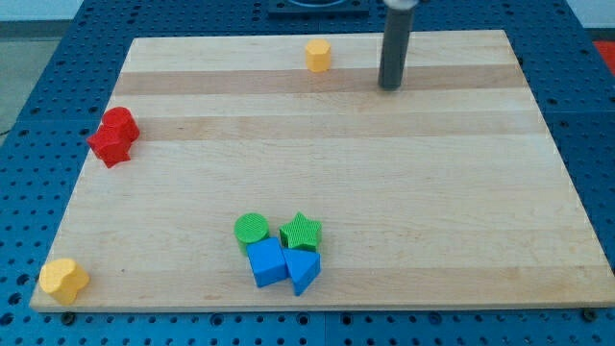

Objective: Push yellow hexagon towards red circle

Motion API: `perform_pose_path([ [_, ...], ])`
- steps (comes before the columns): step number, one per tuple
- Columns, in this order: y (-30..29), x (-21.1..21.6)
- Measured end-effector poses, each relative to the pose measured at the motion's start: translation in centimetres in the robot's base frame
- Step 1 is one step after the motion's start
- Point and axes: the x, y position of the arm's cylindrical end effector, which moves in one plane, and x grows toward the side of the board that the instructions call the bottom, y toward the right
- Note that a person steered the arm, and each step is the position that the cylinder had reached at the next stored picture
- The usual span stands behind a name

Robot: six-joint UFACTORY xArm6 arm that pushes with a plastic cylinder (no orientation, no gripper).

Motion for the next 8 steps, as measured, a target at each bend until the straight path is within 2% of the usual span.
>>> perform_pose_path([
  [1,-1.4,-6.2],
  [2,-9.4,-5.6],
  [4,-21.2,5.4],
  [5,-22.2,5.7],
  [6,-22.1,3.9],
  [7,-21.9,6.4],
  [8,-21.9,13.0],
])
